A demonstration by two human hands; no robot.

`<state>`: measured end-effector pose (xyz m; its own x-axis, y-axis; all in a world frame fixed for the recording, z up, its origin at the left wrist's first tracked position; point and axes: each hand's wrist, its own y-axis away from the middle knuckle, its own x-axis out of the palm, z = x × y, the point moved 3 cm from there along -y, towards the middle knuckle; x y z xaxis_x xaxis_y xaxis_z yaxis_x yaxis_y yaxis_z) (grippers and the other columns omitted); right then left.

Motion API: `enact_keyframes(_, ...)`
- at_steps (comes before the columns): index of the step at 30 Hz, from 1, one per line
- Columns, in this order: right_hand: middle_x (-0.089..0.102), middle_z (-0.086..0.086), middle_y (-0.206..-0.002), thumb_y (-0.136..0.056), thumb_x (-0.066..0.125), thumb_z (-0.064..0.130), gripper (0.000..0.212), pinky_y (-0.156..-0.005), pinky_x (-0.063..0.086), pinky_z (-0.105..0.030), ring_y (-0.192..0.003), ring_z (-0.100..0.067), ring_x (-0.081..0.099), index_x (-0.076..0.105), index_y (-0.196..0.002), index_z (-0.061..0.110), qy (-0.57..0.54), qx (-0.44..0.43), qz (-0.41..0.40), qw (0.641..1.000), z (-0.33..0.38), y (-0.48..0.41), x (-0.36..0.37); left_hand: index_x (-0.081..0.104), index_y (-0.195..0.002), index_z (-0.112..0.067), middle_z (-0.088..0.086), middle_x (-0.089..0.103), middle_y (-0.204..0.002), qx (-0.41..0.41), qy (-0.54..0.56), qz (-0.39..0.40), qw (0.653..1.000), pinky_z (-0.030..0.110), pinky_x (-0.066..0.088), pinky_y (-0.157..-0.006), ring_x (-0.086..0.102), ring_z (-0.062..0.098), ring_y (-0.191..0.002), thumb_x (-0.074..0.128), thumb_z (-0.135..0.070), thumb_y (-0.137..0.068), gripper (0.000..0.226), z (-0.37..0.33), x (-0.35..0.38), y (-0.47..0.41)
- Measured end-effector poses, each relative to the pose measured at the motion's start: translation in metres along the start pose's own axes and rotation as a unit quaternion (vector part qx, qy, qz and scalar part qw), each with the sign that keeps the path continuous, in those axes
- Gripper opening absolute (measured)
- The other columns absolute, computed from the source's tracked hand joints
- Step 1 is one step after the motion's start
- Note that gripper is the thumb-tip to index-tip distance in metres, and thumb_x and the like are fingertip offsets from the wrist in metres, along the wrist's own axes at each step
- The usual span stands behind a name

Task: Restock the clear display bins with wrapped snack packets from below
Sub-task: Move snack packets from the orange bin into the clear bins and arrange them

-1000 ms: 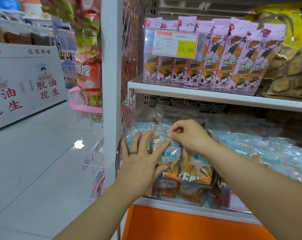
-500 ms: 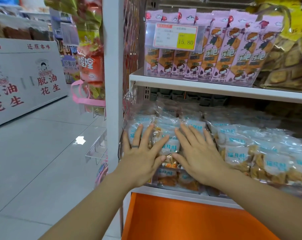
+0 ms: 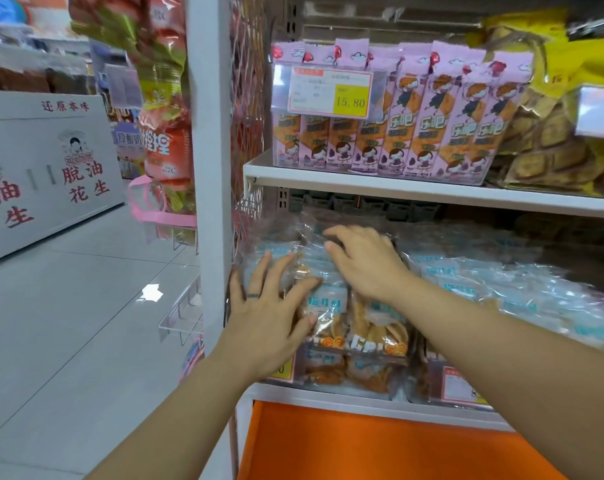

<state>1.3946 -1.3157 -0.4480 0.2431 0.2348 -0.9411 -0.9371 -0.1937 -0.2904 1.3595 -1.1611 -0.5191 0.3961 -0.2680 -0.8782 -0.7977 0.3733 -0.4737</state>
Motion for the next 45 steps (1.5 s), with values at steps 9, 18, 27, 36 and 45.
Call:
enact_keyframes(9,0.050,-0.001,-0.141,-0.103,0.028,0.028,0.039,-0.108,0.031,-0.043,-0.129,-0.022,0.045,0.054,-0.131,0.020,-0.011,-0.064,0.062,0.996,0.004,-0.038,0.022,0.042,-0.134,-0.038,0.005,0.031,-0.150,0.028,-0.048,-0.047,0.997,0.062,0.011,-0.100,0.020,0.032,-0.140,0.029,-0.055,-0.092,0.047,0.006,0.011,-0.001)
enact_keyframes(18,0.034,-0.001,-0.150,-0.100,0.025,0.035,0.043,-0.115,0.008,-0.049,-0.139,-0.023,0.026,0.042,-0.139,0.029,0.077,-0.005,0.021,0.997,-0.003,-0.036,0.026,0.043,-0.135,-0.036,0.006,0.031,-0.150,0.028,-0.047,-0.061,0.997,0.063,0.013,-0.103,0.026,0.034,-0.140,0.029,-0.053,-0.093,0.047,0.006,0.012,0.002)
enact_keyframes(27,0.034,-0.005,-0.152,-0.100,0.023,0.036,0.048,-0.110,0.027,-0.044,-0.134,-0.022,0.036,0.034,-0.144,0.023,0.000,-0.007,0.150,0.989,-0.006,-0.041,0.019,0.042,-0.135,-0.037,0.006,0.032,-0.150,0.026,-0.054,-0.048,0.997,0.062,0.008,-0.103,0.026,0.034,-0.140,0.029,-0.054,-0.093,0.048,0.004,0.012,0.001)
enact_keyframes(36,0.042,-0.014,-0.144,-0.102,0.018,0.042,0.054,-0.096,0.033,-0.032,-0.125,-0.025,0.044,0.049,-0.135,0.013,0.003,0.054,0.190,0.980,-0.006,-0.067,0.025,0.043,-0.134,-0.037,0.007,0.034,-0.149,0.024,-0.052,-0.050,0.997,0.062,0.011,-0.104,0.025,0.034,-0.140,0.032,-0.054,-0.092,0.047,0.005,0.011,0.001)
enact_keyframes(45,0.009,0.001,-0.160,-0.098,0.024,0.048,0.054,-0.116,-0.001,-0.049,-0.146,-0.024,0.008,0.020,-0.150,0.031,0.062,0.009,0.087,0.994,-0.016,-0.099,0.032,0.042,-0.135,-0.039,0.005,0.034,-0.150,0.022,-0.030,-0.052,0.998,0.063,0.017,-0.106,0.024,0.033,-0.142,0.032,-0.055,-0.092,0.047,0.006,0.010,-0.001)
